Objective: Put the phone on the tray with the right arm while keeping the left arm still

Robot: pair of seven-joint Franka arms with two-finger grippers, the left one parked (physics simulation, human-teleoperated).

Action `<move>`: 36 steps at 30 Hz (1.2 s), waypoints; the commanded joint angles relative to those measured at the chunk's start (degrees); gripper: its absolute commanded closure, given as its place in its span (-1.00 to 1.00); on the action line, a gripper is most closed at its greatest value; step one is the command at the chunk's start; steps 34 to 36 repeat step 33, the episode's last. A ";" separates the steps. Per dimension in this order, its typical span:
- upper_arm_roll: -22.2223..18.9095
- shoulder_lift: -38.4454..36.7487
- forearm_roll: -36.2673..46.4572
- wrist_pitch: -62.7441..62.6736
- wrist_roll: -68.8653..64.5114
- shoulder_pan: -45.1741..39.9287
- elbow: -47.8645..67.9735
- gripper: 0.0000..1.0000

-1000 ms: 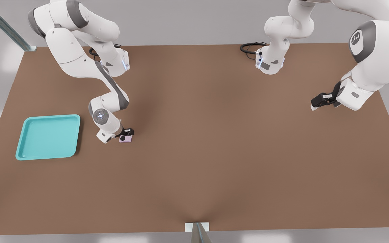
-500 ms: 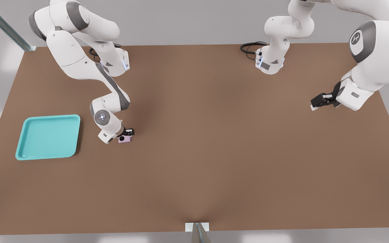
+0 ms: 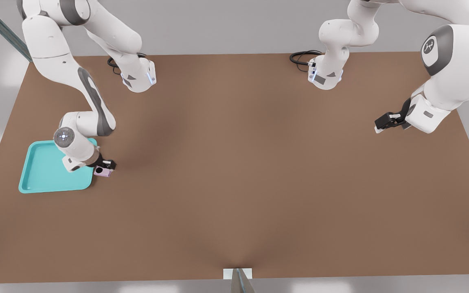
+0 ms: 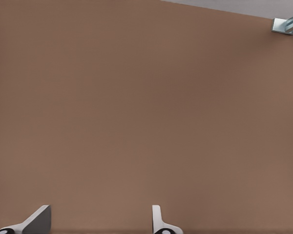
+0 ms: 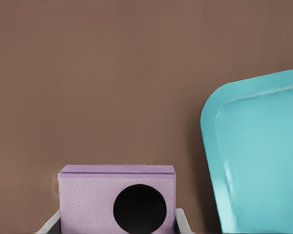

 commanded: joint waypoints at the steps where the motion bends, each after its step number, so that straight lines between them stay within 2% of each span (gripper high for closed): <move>1: 0.01 -0.06 -0.01 -0.78 -24.57 -4.13 0.51 -0.63; 7: -0.08 2.13 0.08 -0.42 -40.58 -16.27 1.83 -0.63; 8: -0.08 2.75 0.08 -0.42 -40.66 -16.97 2.10 -1.00; 13: 0.36 2.31 0.08 -1.04 -40.93 -16.97 5.35 -1.00; 14: 3.34 0.29 0.43 -5.68 -40.49 -16.97 10.08 -1.00; 15: 8.44 -0.33 2.63 -21.84 -38.82 -16.88 22.73 -1.00; 16: 13.01 -0.06 2.89 -35.74 -31.98 -14.95 34.42 -1.00; 17: 16.53 -0.15 2.54 -42.69 -22.57 -11.18 42.34 -1.00; 18: 12.60 -4.18 2.72 -49.55 -15.80 -1.53 46.04 -1.00; 19: -11.91 -7.96 8.06 -51.22 -14.21 20.10 46.22 -1.00; 20: -14.05 -9.20 10.54 -51.84 -15.97 21.44 45.16 -1.00; 21: -19.49 -4.64 10.54 -57.54 -15.88 27.84 50.60 -1.00; 24: -20.12 -3.31 10.63 -59.14 -16.14 28.73 52.72 -0.98; 26: -23.28 -5.16 10.63 -56.85 -16.41 31.81 50.00 -1.00; 29: -23.72 -9.91 10.63 -56.32 -16.41 32.07 47.45 -1.00; 36: -23.46 -9.82 10.98 -55.80 -14.39 32.51 47.10 -1.00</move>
